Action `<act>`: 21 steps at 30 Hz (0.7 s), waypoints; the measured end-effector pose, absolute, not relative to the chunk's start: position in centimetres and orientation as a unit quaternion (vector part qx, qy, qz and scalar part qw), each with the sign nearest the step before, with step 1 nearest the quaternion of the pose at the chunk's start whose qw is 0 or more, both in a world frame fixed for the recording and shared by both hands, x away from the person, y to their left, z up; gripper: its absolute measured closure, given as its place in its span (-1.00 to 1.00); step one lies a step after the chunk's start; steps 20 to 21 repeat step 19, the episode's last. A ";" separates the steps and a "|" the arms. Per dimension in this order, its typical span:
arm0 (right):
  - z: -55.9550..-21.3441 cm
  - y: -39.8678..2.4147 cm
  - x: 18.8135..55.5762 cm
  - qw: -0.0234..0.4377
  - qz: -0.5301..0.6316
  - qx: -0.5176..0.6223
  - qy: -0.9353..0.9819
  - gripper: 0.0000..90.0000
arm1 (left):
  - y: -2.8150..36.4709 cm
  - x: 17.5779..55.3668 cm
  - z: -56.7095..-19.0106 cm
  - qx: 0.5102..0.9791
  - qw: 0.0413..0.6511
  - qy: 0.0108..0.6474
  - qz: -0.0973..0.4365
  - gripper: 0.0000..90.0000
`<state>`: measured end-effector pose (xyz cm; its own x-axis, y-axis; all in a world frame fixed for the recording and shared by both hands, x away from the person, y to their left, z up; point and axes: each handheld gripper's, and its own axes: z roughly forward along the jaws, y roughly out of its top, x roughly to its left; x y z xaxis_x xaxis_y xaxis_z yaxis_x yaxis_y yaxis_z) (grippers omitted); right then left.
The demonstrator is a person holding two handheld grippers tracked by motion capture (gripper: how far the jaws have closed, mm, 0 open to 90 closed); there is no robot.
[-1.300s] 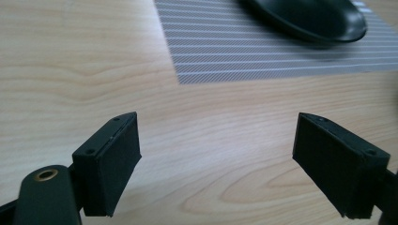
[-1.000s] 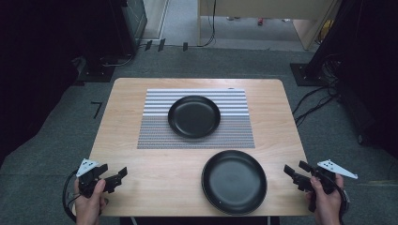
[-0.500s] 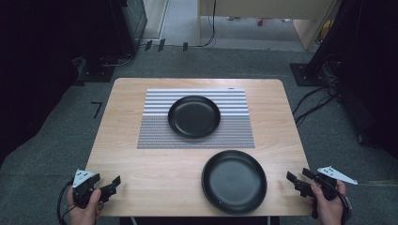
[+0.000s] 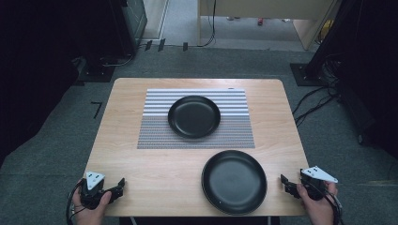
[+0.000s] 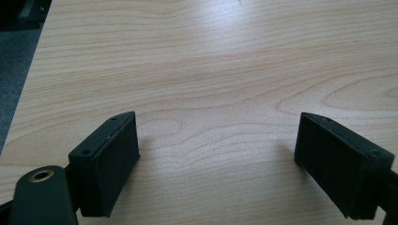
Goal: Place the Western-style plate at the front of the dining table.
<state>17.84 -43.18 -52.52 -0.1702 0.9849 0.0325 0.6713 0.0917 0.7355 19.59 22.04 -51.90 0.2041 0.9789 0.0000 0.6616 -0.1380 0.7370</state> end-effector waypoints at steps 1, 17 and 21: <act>-52.5 -43.2 17.8 0.247 0.317 0.595 0.696 -0.64 | 22.0 19.6 -51.9 0.710 0.313 0.577 0.254 -0.70; -52.6 -43.1 18.0 0.244 0.316 0.590 0.702 -0.72 | 22.1 19.7 -52.0 0.711 0.316 0.574 0.256 -0.72; -52.6 -43.1 18.0 0.244 0.316 0.590 0.702 -0.72 | 22.1 19.7 -52.0 0.711 0.316 0.574 0.256 -0.73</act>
